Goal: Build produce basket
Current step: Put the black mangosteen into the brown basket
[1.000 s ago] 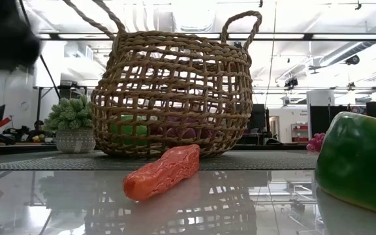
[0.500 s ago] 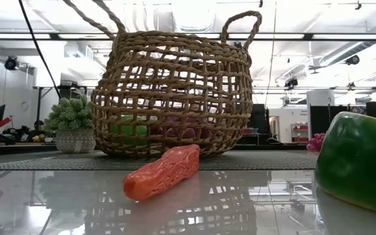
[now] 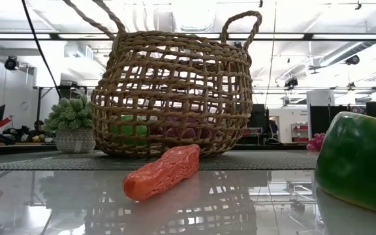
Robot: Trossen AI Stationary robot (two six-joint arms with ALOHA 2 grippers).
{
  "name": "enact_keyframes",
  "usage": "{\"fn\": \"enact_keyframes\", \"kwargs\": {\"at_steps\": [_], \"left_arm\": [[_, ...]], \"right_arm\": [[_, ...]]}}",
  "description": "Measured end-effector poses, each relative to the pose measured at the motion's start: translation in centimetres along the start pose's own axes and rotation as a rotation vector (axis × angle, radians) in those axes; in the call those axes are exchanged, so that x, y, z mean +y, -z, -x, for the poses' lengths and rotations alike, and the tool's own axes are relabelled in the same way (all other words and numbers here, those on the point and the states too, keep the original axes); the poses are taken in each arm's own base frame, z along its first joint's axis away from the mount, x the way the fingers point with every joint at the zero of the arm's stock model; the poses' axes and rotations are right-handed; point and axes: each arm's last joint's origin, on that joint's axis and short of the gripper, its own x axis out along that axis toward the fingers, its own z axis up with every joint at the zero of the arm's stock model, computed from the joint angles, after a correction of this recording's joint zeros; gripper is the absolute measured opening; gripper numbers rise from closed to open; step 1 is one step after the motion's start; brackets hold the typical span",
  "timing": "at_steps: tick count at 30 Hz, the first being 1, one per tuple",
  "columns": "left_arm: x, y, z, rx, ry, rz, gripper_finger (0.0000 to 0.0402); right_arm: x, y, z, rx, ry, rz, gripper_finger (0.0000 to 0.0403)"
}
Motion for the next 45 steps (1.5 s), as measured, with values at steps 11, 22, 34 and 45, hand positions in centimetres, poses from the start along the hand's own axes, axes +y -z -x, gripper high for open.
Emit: {"fn": "enact_keyframes", "kwargs": {"at_steps": [11, 22, 34, 45], "left_arm": [[-1.6, 1.4, -2.8, -0.025, -0.113, -0.131, 0.0189], [-1.4, 1.9, -4.4, -0.066, -0.136, -0.143, 0.0189], [-0.9, 2.6, -5.3, -0.035, -0.158, -0.121, 0.0190], [-0.7, 2.7, -5.5, -0.032, -0.167, -0.085, 0.0191]], "right_arm": [[-1.3, -0.1, -1.1, -0.068, -0.037, -0.074, 0.0353], [-2.7, 0.4, -3.2, -0.010, 0.005, -0.150, 0.0341], [-2.7, 0.5, -3.2, 0.023, 0.005, -0.150, 0.0273], [-2.7, 0.6, -3.2, 0.039, 0.007, -0.160, 0.0224]]}}
